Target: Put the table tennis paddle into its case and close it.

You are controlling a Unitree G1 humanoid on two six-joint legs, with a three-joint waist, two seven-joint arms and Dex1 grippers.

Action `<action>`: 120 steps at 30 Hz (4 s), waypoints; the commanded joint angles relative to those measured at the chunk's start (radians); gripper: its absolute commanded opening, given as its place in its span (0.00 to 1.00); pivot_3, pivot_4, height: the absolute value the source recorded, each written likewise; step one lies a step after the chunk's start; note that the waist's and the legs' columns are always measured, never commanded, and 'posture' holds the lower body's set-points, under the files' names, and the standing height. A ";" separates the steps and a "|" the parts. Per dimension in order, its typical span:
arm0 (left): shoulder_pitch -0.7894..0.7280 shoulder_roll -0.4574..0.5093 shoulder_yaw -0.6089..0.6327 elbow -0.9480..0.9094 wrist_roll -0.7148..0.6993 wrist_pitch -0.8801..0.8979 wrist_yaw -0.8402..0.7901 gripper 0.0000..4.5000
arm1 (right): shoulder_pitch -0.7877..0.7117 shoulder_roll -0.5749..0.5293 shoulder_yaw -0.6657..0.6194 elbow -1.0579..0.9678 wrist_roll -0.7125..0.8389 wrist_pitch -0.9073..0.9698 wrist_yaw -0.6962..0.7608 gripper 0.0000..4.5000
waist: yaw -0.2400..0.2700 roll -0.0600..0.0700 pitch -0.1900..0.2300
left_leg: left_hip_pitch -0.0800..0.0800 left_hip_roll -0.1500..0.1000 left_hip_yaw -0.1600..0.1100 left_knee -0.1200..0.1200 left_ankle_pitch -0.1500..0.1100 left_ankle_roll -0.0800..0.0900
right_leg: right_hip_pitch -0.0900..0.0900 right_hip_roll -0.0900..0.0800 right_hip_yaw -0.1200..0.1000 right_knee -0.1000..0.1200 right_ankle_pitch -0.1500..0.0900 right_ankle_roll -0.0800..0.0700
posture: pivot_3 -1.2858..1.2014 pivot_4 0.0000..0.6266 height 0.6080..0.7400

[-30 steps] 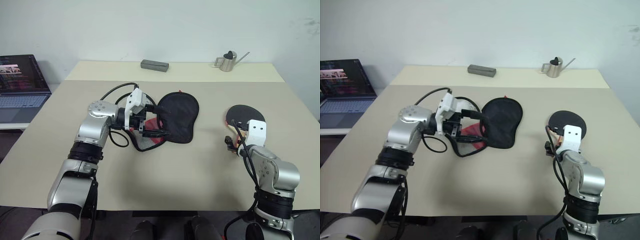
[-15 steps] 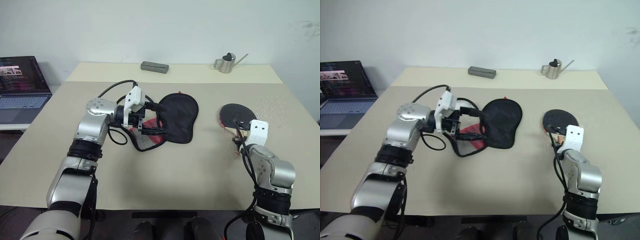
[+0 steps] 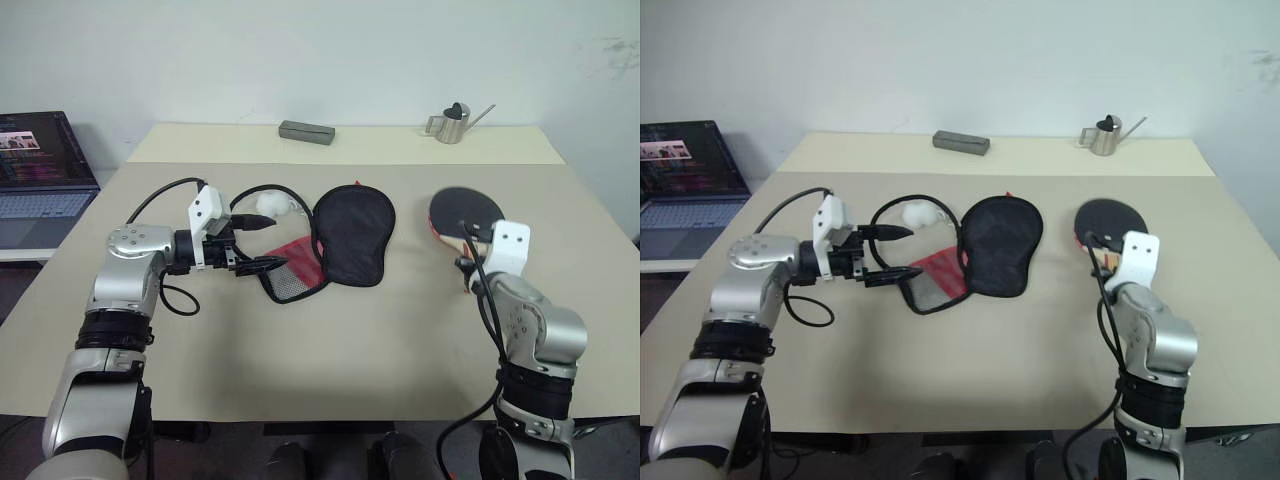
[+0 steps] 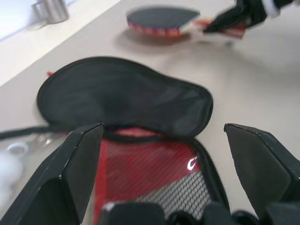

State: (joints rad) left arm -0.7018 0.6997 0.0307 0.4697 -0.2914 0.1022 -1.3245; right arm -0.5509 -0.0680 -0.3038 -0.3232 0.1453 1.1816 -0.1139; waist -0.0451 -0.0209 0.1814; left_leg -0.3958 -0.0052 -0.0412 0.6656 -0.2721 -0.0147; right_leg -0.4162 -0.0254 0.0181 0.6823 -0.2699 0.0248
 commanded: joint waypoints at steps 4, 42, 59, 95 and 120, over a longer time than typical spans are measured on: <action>0.040 0.043 0.054 -0.053 -0.022 -0.003 0.017 1.00 | -0.112 0.064 0.064 -0.045 0.021 0.010 -0.002 0.25 | 0.000 0.000 0.000 | -0.004 0.000 -0.001 0.000 0.000 0.000 | -0.004 0.000 0.000 0.000 0.000 0.000 | 0.52 0.24 1.00; 0.010 0.056 0.078 -0.075 -0.039 -0.020 0.026 1.00 | -0.266 0.246 0.337 0.331 0.071 -0.181 0.013 0.25 | -0.011 0.000 0.000 | -0.004 0.000 0.000 -0.001 0.000 0.000 | -0.005 -0.004 0.000 0.000 0.000 0.000 | 0.52 0.24 1.00; -0.003 0.096 0.079 -0.059 -0.030 -0.005 -0.004 1.00 | -0.213 0.185 0.336 0.411 0.028 -0.236 0.061 0.25 | -0.011 0.000 0.000 | -0.004 0.000 0.000 -0.001 0.000 0.000 | -0.005 -0.004 -0.001 0.000 0.000 0.000 | 0.52 0.24 1.00; 0.006 0.075 0.076 -0.066 -0.030 -0.021 0.021 1.00 | -0.189 0.162 0.349 0.547 -0.088 -0.394 0.041 0.25 | -0.011 0.000 0.000 | -0.004 0.000 0.000 -0.001 0.000 0.000 | -0.005 -0.004 -0.001 0.000 0.000 0.000 | 0.52 0.24 1.00; 0.015 0.074 0.075 -0.078 -0.033 -0.014 0.031 1.00 | -0.168 0.195 0.349 0.505 -0.085 -0.398 0.047 1.00 | -0.008 -0.001 0.000 | -0.004 -0.001 0.000 -0.001 0.000 -0.001 | -0.005 -0.004 -0.001 0.000 0.000 0.000 | 0.52 0.24 1.00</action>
State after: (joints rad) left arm -0.6795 0.7695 0.0921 0.4278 -0.3118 0.0972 -1.2979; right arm -0.7189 0.1178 0.0435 0.2361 0.0607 0.7996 -0.0672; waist -0.0534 -0.0214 0.1811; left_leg -0.3999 -0.0060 -0.0414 0.6647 -0.2719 -0.0152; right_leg -0.4207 -0.0295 0.0174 0.6820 -0.2697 0.0245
